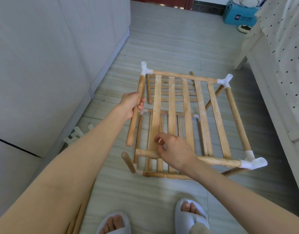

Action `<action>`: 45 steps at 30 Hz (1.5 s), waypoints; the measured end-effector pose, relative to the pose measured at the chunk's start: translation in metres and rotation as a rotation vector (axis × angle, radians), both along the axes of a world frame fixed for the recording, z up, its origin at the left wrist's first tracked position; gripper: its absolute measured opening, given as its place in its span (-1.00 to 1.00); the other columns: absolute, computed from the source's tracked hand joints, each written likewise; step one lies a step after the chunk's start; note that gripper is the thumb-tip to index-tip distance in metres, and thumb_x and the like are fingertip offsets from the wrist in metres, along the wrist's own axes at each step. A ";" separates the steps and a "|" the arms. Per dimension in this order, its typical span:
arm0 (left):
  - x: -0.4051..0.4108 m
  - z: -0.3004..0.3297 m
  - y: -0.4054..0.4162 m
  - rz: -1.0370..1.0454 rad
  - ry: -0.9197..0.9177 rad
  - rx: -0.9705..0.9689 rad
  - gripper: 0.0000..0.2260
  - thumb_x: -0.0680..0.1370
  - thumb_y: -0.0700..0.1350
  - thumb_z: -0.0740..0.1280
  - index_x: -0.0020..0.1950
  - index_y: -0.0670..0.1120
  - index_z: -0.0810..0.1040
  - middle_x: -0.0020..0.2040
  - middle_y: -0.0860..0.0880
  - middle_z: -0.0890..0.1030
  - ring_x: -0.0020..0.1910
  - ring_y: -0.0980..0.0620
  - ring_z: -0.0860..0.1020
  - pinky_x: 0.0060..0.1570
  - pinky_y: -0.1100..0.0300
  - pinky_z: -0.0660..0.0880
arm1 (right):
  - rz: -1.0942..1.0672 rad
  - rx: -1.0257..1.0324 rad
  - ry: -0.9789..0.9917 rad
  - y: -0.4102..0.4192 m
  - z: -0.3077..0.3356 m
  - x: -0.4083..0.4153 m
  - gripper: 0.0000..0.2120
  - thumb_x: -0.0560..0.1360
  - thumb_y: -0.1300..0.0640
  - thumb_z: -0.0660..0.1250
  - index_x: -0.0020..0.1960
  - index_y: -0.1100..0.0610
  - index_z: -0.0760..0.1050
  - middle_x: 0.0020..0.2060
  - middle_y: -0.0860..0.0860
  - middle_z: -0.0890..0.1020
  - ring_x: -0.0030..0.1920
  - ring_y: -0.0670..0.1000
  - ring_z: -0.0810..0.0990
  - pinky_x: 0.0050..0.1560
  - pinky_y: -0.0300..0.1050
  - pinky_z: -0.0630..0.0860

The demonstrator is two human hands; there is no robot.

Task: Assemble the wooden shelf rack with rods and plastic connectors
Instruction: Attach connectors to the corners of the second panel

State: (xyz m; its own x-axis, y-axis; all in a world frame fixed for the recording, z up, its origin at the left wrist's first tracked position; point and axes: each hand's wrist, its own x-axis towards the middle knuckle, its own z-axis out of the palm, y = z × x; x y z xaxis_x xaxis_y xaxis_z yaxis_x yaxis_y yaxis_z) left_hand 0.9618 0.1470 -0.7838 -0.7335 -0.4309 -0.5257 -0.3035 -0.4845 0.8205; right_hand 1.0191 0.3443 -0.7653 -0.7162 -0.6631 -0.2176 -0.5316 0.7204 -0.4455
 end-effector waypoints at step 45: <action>0.222 0.125 0.064 -0.209 0.282 -0.500 -0.90 0.53 0.00 0.33 0.04 0.11 0.53 -0.12 -0.02 0.61 -0.19 0.08 0.58 -0.16 0.23 0.54 | -0.248 -0.905 -0.675 -0.016 0.131 0.066 -0.87 0.43 0.20 0.42 -0.19 0.21 0.47 -0.37 0.07 0.60 -0.41 -0.02 0.51 -0.44 -0.26 0.44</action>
